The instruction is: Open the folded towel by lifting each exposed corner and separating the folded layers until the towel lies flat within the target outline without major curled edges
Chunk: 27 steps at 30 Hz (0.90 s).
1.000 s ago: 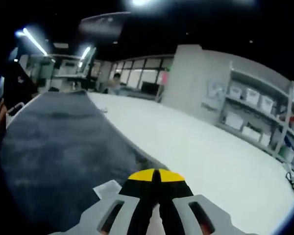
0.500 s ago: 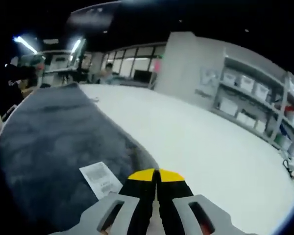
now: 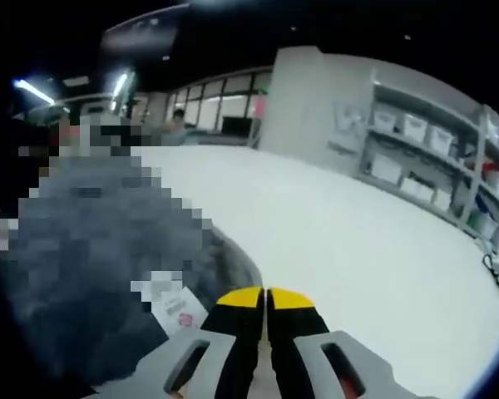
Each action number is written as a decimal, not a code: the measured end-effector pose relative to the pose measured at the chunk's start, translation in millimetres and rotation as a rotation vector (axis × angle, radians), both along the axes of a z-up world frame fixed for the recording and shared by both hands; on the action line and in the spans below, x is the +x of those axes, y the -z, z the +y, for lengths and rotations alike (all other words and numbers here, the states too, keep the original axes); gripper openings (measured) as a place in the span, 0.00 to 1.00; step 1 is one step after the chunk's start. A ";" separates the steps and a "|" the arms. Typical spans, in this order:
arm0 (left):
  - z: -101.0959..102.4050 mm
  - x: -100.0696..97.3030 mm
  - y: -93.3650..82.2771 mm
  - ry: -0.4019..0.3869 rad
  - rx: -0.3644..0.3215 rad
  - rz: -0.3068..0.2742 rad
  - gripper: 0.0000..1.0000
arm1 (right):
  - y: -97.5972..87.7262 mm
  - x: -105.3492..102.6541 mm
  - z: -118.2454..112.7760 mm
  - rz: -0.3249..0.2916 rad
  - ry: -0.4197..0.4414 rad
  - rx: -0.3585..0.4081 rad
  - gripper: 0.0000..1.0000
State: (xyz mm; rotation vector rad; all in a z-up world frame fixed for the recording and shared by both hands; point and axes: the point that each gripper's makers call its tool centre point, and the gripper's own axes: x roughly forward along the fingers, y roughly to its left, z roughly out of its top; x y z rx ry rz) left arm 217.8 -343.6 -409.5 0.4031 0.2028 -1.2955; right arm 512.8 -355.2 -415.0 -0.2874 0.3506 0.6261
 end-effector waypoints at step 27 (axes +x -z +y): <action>34.9 5.4 -53.9 -0.045 -0.162 -0.041 0.01 | -35.1 -7.8 17.7 -0.122 -0.061 0.071 0.00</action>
